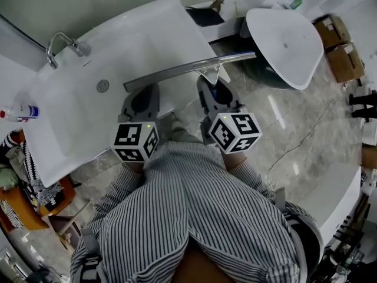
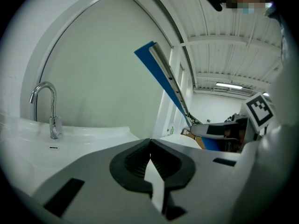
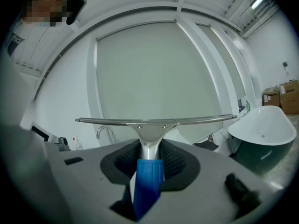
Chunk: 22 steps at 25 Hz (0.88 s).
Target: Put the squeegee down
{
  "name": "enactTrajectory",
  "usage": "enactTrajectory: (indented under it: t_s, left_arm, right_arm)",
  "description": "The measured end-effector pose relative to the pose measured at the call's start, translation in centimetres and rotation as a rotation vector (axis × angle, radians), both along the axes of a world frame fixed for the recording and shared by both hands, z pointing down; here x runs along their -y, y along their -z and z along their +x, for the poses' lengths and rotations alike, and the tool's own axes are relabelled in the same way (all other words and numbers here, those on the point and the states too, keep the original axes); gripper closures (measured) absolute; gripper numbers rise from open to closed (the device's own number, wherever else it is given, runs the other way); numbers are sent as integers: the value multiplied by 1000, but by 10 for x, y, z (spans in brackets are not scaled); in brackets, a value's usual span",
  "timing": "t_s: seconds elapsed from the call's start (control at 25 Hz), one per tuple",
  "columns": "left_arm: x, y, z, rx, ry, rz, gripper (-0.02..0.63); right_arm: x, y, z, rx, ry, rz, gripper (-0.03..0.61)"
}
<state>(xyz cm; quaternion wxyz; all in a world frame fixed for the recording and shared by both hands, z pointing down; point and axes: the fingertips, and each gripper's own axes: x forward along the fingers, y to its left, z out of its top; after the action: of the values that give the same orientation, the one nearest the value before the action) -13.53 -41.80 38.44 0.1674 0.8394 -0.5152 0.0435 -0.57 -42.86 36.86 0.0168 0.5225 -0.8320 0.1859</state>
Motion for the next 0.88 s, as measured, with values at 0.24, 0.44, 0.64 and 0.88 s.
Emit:
enactTrajectory:
  t_s: [0.24,0.44,0.64,0.88]
  left_arm:
    - [20,-10,10,-9,10,-33,601]
    - [36,-31,10,-33,31,-91,601]
    - [54,-41,6,-38,67,-118,601]
    - [74,-46,5,-31,94,-129,601]
  right_arm:
    - [26,-11,10,-20,-1,-42,469]
    - [44,-27,17,-49,15,-87,469]
    - [63,-38,21,-68,32,-111,469]
    - [88,-50,18,-76,61,-129,469]
